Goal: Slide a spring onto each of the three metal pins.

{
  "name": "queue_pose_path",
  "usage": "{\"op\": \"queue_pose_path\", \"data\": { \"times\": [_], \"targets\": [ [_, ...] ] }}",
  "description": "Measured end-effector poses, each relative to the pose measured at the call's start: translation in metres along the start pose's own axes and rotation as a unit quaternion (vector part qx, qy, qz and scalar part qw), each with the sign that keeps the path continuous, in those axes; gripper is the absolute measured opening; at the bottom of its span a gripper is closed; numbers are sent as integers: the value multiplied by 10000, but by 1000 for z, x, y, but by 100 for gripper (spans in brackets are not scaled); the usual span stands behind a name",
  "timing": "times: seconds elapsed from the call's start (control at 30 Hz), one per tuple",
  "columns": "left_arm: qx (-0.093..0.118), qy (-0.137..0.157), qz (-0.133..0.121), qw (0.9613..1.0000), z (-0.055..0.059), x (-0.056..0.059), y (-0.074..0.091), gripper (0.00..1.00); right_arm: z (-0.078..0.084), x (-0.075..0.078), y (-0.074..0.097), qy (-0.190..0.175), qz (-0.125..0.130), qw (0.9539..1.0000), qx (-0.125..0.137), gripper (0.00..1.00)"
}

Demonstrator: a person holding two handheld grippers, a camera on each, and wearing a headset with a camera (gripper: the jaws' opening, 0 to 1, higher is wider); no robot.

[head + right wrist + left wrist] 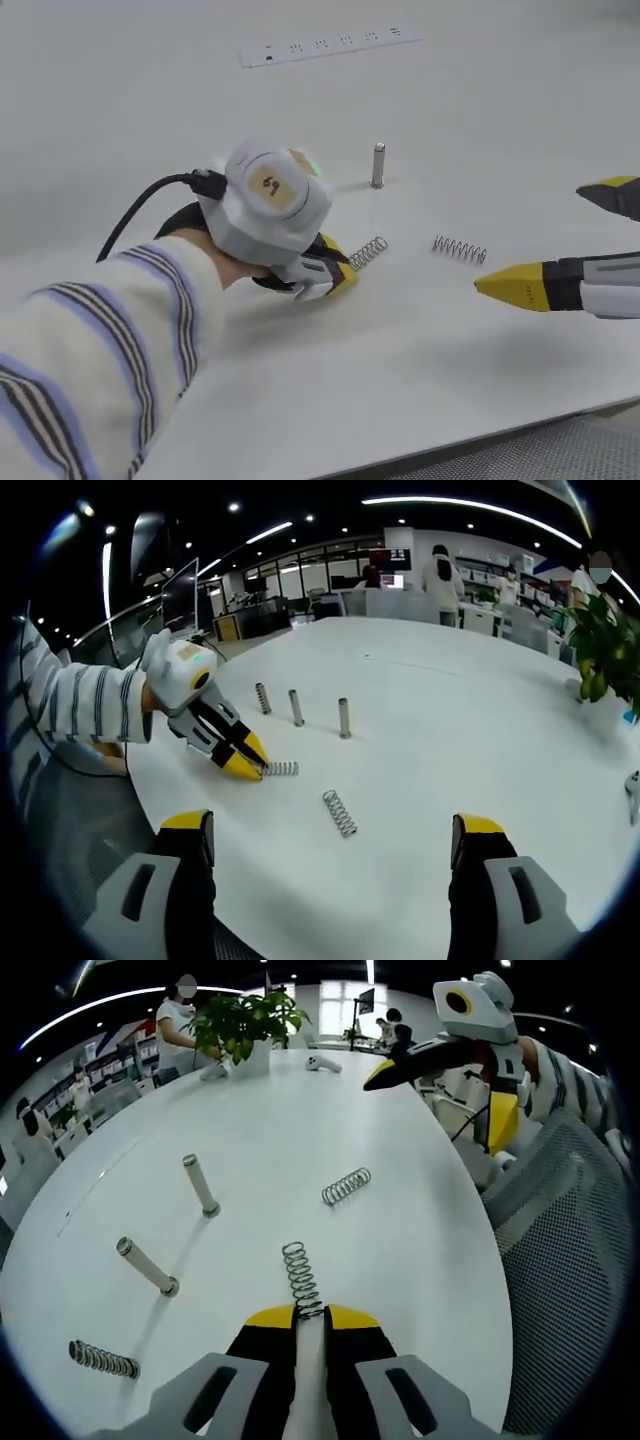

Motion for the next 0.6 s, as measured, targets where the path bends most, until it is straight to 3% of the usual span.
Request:
{"op": "queue_pose_path", "data": {
  "times": [0.13,0.2,0.43,0.6],
  "targets": [
    [3,-133,-218,9997,2,-5,3,2,0,-1,1,25,-18,10000,5,97],
    [-20,-43,-271,9996,4,-6,5,2,0,-1,2,25,-26,10000,11,96],
    [-23,24,-355,9994,9,-5,13,2,1,-2,4,47,-56,10000,11,95],
    [81,180,-340,9992,5,-1,22,2,-1,-6,4,140,-178,9997,5,95]
  ]
}}
Point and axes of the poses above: the centre of the closed fingertips' face, and the gripper's own axes: y roughly backward along the fingers, x roughly to its right, z roughly out of its underside, the point moved 1 cm from there along y, roughly backward along the fingers, and after that the axes turned 1 degree about -x, right-handed, at the moved point
